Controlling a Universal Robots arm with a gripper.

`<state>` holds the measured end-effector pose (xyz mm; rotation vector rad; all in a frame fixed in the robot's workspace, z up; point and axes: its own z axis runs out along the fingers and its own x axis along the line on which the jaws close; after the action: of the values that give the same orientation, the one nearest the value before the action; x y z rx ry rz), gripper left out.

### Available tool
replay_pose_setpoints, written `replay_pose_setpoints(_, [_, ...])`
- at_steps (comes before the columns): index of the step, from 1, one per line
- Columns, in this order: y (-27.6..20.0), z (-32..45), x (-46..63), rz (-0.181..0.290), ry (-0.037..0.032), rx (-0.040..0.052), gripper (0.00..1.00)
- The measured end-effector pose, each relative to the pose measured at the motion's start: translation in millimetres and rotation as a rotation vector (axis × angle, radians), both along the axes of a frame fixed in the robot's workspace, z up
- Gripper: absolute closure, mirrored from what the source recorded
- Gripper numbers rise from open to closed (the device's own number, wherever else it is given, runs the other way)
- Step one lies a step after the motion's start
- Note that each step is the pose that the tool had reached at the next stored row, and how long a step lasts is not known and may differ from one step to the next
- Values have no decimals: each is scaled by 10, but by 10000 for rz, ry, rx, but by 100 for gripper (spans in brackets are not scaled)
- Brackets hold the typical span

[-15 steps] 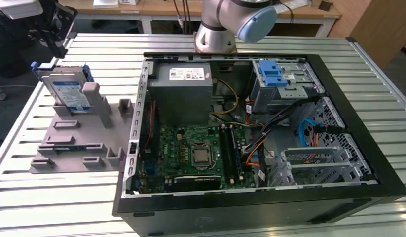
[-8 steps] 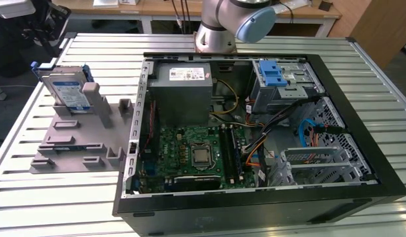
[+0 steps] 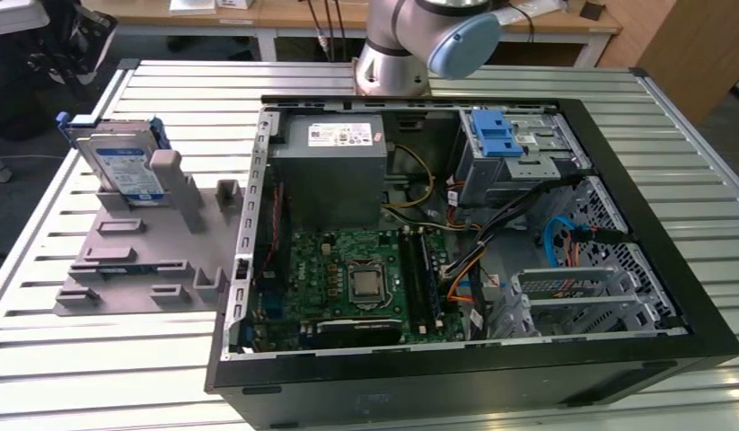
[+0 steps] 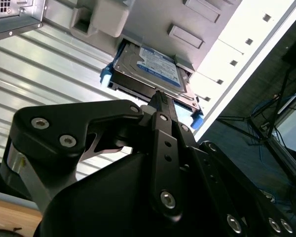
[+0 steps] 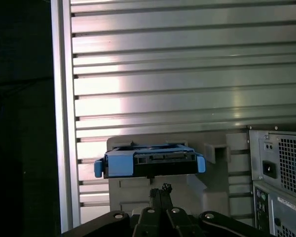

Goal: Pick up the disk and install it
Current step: 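Reach for the disk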

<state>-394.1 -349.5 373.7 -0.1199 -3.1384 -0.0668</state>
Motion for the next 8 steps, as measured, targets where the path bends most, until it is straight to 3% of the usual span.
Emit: replay_pose_setpoints(8, [15,-43,-172,0,64,0,89])
